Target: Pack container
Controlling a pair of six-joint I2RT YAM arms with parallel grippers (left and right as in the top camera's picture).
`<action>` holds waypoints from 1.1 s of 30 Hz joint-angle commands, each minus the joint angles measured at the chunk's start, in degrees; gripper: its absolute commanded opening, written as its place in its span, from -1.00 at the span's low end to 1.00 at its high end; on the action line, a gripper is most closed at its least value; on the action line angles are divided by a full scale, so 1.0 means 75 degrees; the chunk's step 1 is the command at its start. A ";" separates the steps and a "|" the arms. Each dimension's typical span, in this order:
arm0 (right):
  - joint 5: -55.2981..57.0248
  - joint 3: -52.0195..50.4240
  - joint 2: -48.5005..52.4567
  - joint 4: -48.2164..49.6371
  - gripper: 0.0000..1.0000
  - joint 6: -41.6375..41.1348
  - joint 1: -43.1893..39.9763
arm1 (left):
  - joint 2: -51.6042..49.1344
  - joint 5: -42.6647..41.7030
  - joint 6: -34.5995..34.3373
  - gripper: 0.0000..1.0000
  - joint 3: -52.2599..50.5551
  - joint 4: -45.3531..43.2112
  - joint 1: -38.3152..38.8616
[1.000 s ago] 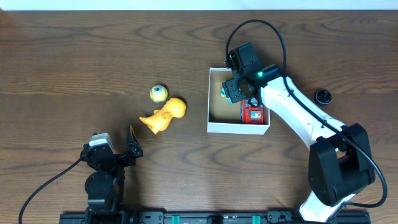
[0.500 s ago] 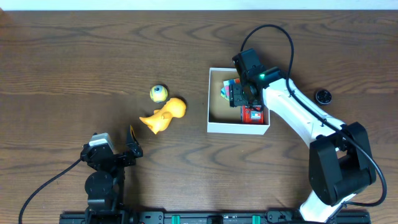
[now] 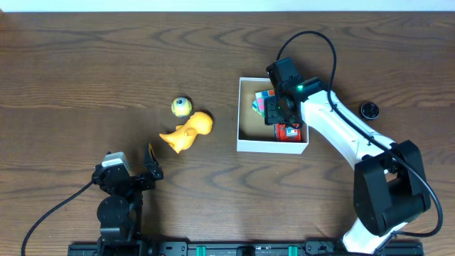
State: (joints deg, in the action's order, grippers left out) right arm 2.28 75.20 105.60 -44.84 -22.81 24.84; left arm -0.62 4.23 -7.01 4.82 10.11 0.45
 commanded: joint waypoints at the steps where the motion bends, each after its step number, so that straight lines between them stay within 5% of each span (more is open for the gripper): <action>1: -0.0627 -0.0085 -0.0035 -0.0224 0.26 -0.0128 -0.0052 | 0.0047 -0.0073 0.0131 0.96 -0.0219 0.0061 0.0017; 18: 0.0003 -0.0085 -0.1227 -0.0239 0.45 0.0697 -0.0052 | 0.0047 -0.0073 0.0131 0.96 -0.0219 0.0061 0.0017; 33: 0.0475 -0.0105 -0.0364 0.1122 0.50 0.0525 0.0102 | 0.0047 -0.0073 0.0131 0.96 -0.0219 0.0061 0.0017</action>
State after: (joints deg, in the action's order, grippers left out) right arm 4.91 74.81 100.51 -37.17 -18.83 24.93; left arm -0.62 4.23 -7.01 4.82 10.11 0.45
